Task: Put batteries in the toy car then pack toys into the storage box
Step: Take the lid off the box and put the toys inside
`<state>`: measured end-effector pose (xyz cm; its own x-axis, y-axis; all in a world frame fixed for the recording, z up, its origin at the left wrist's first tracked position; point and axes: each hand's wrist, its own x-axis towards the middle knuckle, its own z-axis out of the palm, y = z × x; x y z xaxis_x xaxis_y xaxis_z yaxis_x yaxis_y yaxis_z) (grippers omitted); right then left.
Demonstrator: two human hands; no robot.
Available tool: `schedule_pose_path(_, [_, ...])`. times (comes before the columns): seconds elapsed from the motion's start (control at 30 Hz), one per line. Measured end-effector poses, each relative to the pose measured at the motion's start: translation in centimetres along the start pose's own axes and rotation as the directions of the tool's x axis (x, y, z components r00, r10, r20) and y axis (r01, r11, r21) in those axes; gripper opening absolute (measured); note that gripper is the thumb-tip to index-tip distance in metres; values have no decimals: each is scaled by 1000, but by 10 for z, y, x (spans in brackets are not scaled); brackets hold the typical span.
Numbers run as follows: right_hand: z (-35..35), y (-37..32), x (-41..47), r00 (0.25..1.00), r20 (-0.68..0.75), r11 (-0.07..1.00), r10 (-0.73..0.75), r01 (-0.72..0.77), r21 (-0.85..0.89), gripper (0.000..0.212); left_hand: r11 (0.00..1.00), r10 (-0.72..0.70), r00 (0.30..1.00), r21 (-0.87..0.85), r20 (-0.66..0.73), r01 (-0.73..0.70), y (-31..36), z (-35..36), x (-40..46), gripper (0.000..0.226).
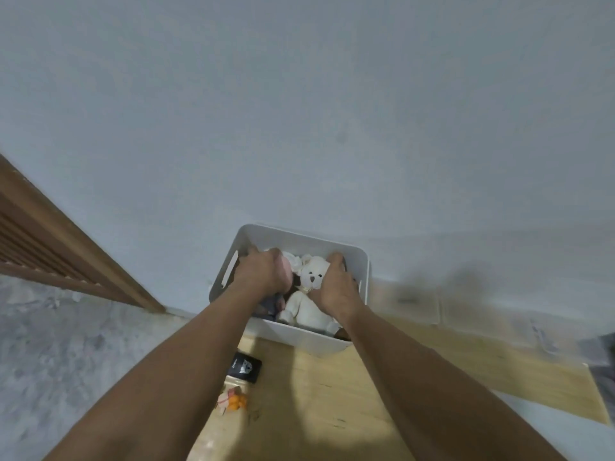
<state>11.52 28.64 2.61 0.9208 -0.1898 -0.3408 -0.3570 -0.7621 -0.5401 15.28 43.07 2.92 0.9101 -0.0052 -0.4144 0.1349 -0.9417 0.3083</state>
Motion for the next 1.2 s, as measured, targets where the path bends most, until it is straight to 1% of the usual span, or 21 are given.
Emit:
schedule_pose_path(0.13, [6,0,5,996,37,997,78,-79,22,68,999,-35,999,31,7,34,-5,9,5,47])
schedule_pose_path(0.23, [4,-2,6,995,46,996,89,-89,-5,71,998,-55,998,40,40,53,-3,8,4,50])
schedule_pose_path(0.3, [2,-4,5,997,48,995,64,-59,-86,74,997,-74,997,6,32,73,0,4,0,49])
schedule_pose_path(0.37, [-2,-9,2,999,37,981,25,-18,-191,70,998,-63,998,-27,17,64,0,0,-4,49])
schedule_pose_path(0.47, [-15,-21,-8,999,-13,946,-40,34,-322,52,1000,-17,1000,-24,-12,17,-7,-12,-14,56])
schedule_pose_path(0.53, [-24,-33,-18,995,-39,931,-90,70,-358,39,998,6,995,-68,-100,-12,-11,-19,-23,58])
schedule_pose_path(0.63, [-36,-52,-37,979,-63,933,-194,164,-320,32,982,21,955,-172,-296,-74,-17,-29,-42,56])
schedule_pose_path(0.73, [-37,-70,-60,964,-23,948,-264,255,-192,29,963,-3,867,-235,-498,-132,-30,-36,-67,42])
schedule_pose_path(0.8, [-28,-78,-73,955,1,948,-296,294,-122,26,950,-44,815,-276,-578,-144,-43,-37,-85,31])
schedule_pose_path(0.87, [-15,-83,-81,944,20,938,-331,331,-107,15,944,-94,777,-303,-622,-128,-60,-33,-102,26])
schedule_pose_path(0.93, [1,-85,-88,924,56,919,-377,381,-99,13,939,-156,766,-335,-623,-82,-79,-24,-117,26])
schedule_pose_path(1.03, [28,-87,-97,887,125,883,-445,457,-102,18,917,-264,778,-397,-570,21,-105,-1,-137,28])
schedule_pose_path(1.13, [56,-81,-101,864,216,873,-454,480,-86,21,889,-367,812,-429,-454,162,-125,31,-153,34])
schedule_pose_path(1.2, [74,-73,-101,858,266,866,-439,483,-130,23,870,-412,840,-427,-352,248,-131,53,-161,44])
